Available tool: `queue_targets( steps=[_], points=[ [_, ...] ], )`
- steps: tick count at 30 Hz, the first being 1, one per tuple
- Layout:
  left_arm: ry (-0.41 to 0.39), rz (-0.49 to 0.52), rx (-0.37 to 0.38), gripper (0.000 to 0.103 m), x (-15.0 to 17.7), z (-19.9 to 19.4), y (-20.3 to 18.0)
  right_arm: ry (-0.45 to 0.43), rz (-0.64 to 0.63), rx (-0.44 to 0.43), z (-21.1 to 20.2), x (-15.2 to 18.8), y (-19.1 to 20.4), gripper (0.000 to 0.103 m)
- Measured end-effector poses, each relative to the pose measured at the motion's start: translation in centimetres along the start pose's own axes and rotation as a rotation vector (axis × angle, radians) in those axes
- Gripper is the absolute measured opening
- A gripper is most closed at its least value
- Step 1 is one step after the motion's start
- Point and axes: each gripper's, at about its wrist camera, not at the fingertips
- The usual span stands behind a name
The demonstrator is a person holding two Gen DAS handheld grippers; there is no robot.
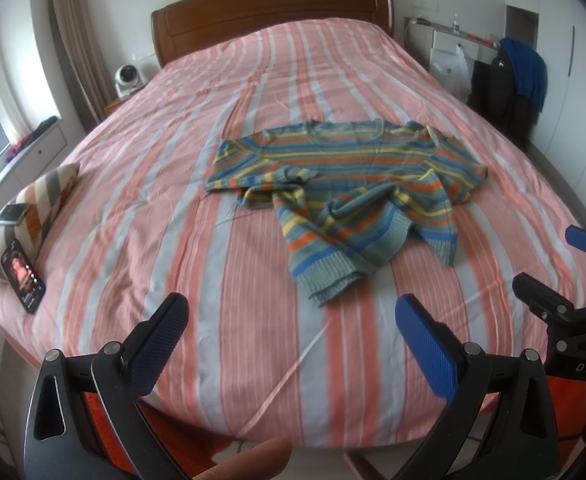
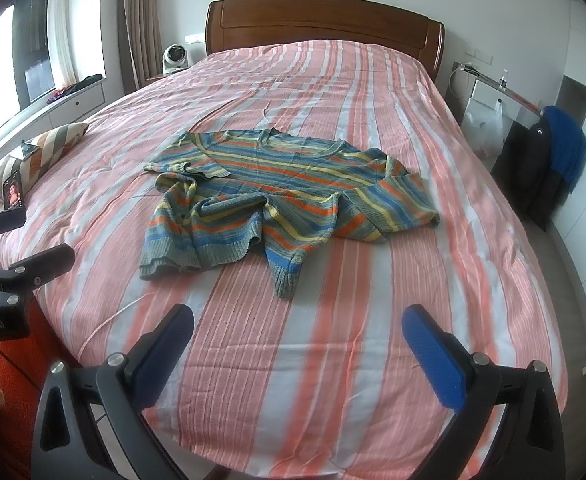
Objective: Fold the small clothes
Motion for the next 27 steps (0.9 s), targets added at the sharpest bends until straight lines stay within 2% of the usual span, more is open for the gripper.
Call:
queue_targets(
  steps=[27],
  points=[
    [-0.001,0.0,0.0,0.103,0.06,0.03,-0.01,0.006,0.015,0.044,0.06,-0.13,-0.68,0.103]
  ],
)
Point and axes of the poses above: each gripper's, at about its wrist camera, not at the fingertips, and z roughly the way its jaws point, y to its left, x to its underside, and after that the axes turned 9 degrees about -y, right-handed
